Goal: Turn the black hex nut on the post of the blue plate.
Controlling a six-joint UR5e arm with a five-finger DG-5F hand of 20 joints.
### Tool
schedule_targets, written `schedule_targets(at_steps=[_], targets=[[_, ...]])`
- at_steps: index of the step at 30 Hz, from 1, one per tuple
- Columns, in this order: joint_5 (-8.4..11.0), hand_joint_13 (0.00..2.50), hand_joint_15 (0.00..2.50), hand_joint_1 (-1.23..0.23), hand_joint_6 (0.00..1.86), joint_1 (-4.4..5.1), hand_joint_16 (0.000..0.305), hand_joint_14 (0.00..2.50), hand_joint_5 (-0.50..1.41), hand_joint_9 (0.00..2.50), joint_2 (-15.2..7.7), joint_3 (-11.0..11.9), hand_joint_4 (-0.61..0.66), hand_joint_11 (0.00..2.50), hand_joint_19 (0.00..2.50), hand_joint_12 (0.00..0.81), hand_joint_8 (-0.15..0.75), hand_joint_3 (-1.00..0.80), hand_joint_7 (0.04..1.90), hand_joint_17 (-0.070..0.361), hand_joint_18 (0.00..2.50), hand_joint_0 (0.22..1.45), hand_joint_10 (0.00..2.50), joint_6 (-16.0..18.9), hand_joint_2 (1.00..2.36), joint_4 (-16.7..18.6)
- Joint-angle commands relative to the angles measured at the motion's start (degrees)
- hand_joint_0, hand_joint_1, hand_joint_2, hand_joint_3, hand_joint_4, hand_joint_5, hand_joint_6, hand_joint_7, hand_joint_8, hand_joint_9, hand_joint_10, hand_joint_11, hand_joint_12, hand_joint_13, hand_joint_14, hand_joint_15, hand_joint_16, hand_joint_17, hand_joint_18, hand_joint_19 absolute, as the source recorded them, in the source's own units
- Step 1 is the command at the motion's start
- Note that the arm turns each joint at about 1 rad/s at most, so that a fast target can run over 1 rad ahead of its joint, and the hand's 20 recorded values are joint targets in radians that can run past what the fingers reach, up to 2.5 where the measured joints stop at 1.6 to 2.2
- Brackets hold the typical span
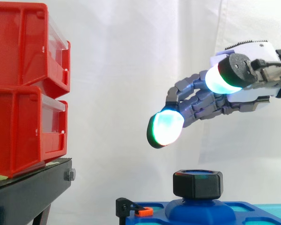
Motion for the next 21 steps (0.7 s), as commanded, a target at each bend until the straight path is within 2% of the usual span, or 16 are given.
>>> schedule_targets(at_steps=[1,3,4,12,13,21], targets=[[1.5,0.23,0.0,-0.31,0.5,1.32,0.057,0.0,-0.18,0.34,-0.37,0.27,0.25,0.04,0.0,0.384,0.274,-0.5,0.89,0.128,0.02,0.49,0.0,0.0,1.0,1.15],[2.47,0.23,0.0,-0.31,0.5,2.28,0.057,0.0,-0.18,0.34,-1.24,0.36,0.25,0.04,0.0,0.383,0.274,-0.5,0.89,0.128,0.02,0.49,0.0,0.27,1.0,2.29],[3.78,0.23,0.0,-0.31,0.5,3.34,0.057,0.0,-0.18,0.34,-2.65,0.53,0.25,0.03,0.0,0.383,0.275,-0.5,0.88,0.128,0.02,0.49,0.0,1.06,1.0,3.52],[5.98,0.24,0.0,-0.31,0.5,5.45,0.057,0.0,-0.18,0.35,-3.09,0.53,0.25,0.03,0.0,0.384,0.275,-0.5,0.89,0.127,0.02,0.49,0.0,1.41,1.0,4.31],[6.86,0.24,0.0,-0.31,0.5,6.06,0.057,0.0,-0.18,0.35,-3.09,0.53,0.25,0.04,0.0,0.384,0.275,-0.5,0.88,0.127,0.02,0.49,0.0,1.41,1.0,3.96],[8.97,0.23,0.0,-0.31,0.5,7.82,0.056,0.0,-0.18,0.35,-3.09,0.53,0.25,0.05,0.01,0.384,0.276,-0.5,0.89,0.127,0.01,0.49,0.0,1.5,1.0,3.61]])
